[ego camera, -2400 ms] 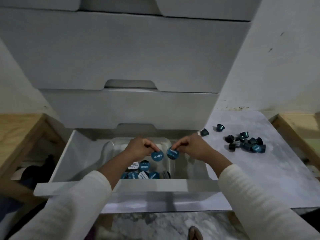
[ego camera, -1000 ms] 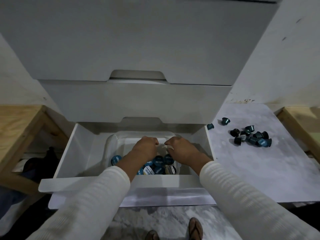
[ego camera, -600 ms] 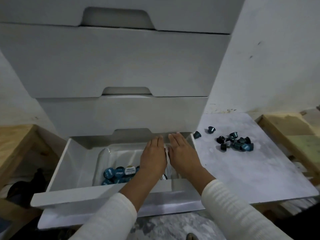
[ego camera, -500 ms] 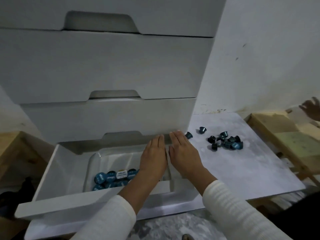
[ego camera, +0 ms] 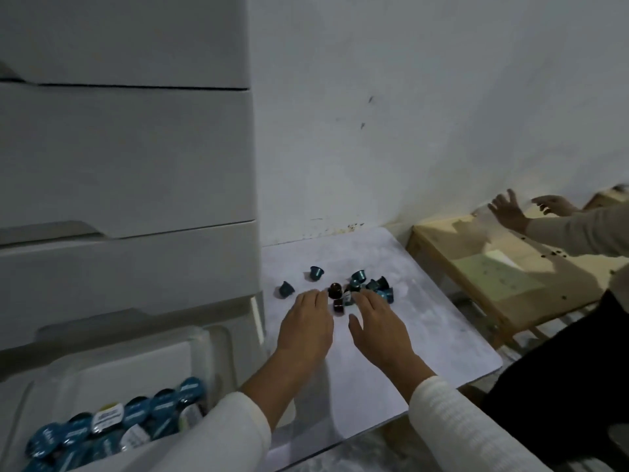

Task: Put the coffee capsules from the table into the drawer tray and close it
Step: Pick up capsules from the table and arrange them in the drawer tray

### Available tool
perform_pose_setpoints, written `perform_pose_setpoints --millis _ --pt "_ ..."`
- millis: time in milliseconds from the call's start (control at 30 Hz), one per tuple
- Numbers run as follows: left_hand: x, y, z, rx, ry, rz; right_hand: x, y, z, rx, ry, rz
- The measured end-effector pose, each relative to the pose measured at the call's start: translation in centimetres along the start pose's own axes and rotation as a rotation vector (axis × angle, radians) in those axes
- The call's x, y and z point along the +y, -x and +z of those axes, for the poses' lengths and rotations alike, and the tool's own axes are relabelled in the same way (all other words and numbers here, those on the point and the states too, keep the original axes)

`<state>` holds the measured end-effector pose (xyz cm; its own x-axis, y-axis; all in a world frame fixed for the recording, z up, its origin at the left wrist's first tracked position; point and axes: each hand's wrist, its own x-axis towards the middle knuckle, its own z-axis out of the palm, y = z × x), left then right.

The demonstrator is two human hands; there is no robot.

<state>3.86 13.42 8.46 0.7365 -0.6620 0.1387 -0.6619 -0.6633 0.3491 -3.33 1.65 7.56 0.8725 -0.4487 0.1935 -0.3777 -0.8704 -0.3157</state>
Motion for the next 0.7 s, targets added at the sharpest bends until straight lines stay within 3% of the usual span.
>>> perform_pose_setpoints --millis 100,300,567,700 --pt "1.9 -2.5 2.8 -0.086 0.023 -0.028 3.9 -1.4 0.1 -0.077 0.005 0.059" --pt "4.5 -5.9 8.0 -0.215 0.245 -0.246 10.0 -4.3 1.5 -0.176 -0.074 0.112" --pt "6.2 -9.1 11.2 -0.181 0.574 -0.535 14.3 -7.6 3.8 -0.341 -0.169 0.190" --pt "6.2 -10.7 11.8 -0.178 0.650 -0.640 14.8 -8.9 4.8 -0.328 -0.255 0.180"
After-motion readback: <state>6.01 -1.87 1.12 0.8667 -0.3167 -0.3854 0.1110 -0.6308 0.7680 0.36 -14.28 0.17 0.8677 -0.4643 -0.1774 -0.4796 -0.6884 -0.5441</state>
